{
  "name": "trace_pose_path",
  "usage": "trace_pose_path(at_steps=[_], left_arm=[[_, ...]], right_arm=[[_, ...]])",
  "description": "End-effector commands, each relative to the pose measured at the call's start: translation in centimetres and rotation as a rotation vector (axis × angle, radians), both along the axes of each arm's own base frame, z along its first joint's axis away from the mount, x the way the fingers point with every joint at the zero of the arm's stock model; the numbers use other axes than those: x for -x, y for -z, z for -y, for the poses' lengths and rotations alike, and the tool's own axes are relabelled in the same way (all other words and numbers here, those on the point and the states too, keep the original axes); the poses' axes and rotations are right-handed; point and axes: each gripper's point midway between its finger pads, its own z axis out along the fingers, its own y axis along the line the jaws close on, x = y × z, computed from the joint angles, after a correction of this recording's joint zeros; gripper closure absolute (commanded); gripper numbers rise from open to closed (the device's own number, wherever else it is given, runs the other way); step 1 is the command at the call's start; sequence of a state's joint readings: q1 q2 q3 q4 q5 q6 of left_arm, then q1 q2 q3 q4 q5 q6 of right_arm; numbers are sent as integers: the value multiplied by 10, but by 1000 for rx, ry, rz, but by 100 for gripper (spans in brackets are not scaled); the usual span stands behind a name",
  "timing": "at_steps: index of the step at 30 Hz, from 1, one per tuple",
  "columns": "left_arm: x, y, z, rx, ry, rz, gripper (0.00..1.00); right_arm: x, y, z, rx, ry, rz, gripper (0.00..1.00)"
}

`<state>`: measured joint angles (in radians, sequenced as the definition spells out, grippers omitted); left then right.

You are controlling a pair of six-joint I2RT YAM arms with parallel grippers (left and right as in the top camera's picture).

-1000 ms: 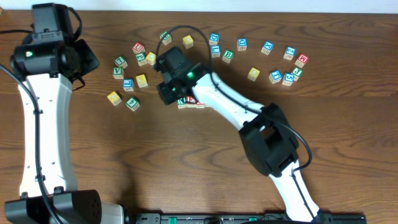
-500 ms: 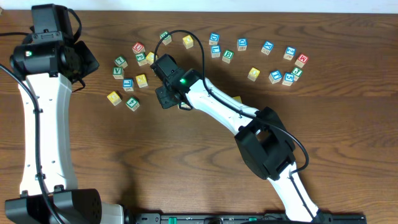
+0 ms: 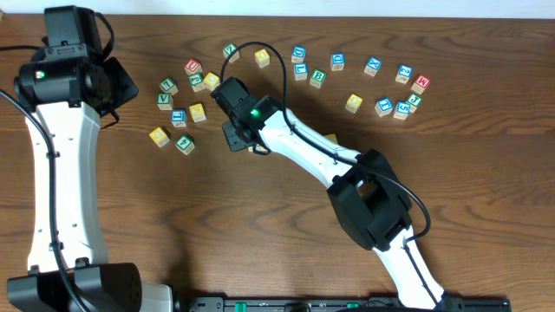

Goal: Spell out NEURIPS

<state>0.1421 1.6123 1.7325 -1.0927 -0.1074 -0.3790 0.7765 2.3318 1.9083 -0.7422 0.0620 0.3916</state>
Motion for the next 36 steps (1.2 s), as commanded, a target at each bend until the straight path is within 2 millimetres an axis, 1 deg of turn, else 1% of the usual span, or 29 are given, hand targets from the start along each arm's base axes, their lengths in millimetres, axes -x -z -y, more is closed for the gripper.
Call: trace_pose_path(at_steps=[1, 10, 14, 16, 18, 21, 24, 25, 27, 29, 32, 36], left_arm=[[1, 7, -1, 14, -26, -15, 55], [-3, 18, 5, 51, -8, -39, 56], [-4, 18, 7, 54, -1, -38, 56], [-4, 18, 9, 54, 4, -38, 55], [-5, 18, 12, 53, 12, -38, 55], [-7, 17, 17, 52, 25, -32, 56], [-10, 16, 26, 51, 48, -25, 55], [-11, 16, 32, 51, 65, -24, 56], [-13, 16, 42, 50, 88, -25, 55], [-13, 16, 50, 50, 109, -25, 55], [-14, 16, 61, 51, 136, -26, 55], [-14, 17, 76, 58, 173, -28, 55]], right_arm=[[-6, 4, 10, 23, 55, 1, 95], [-12, 5, 20, 28, 81, -6, 95], [-16, 5, 24, 27, 90, -7, 95], [-16, 4, 23, 12, 87, -17, 96], [-18, -3, 22, -14, 86, -19, 95], [-26, -23, 24, -50, 97, 4, 96], [-35, -45, 34, -73, 120, 30, 95], [-39, -56, 43, -81, 138, 39, 94], [-43, -65, 56, -88, 160, 33, 94], [-44, -69, 67, -95, 174, 11, 94], [-41, -70, 83, -107, 162, -50, 94], [-30, -64, 105, -84, 155, -144, 95]])
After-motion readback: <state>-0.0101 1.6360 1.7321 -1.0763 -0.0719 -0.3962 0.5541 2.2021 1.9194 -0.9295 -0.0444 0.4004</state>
